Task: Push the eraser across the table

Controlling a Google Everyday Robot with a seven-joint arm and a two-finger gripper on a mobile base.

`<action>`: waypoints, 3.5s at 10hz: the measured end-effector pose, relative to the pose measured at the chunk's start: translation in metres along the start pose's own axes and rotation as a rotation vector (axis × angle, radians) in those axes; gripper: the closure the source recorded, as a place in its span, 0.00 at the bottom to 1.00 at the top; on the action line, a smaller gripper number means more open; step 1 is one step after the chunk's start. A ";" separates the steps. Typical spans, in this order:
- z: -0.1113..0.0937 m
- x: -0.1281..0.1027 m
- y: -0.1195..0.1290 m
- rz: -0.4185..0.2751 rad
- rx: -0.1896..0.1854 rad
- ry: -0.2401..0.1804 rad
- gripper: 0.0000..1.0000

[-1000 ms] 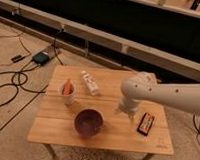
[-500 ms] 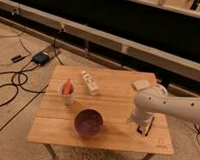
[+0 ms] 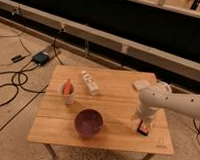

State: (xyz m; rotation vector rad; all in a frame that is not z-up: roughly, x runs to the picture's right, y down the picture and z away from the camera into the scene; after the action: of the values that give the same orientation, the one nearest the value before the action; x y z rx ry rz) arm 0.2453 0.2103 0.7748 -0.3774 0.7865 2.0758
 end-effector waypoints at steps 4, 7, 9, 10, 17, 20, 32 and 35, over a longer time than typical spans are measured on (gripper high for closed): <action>0.000 0.000 0.000 0.000 0.000 -0.001 0.35; 0.002 -0.002 0.001 0.001 -0.007 0.005 0.35; 0.008 -0.010 0.008 0.006 -0.044 0.017 0.35; 0.010 -0.014 0.009 0.005 -0.055 0.016 0.35; 0.023 -0.040 -0.005 -0.005 -0.057 0.007 0.35; 0.035 -0.051 -0.007 -0.013 -0.071 0.016 0.35; 0.048 -0.049 0.012 -0.048 -0.128 0.069 0.35; 0.045 -0.042 0.039 -0.082 -0.146 0.079 0.35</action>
State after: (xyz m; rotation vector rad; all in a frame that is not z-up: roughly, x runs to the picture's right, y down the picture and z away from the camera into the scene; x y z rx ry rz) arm 0.2392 0.1967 0.8459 -0.5654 0.6562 2.0573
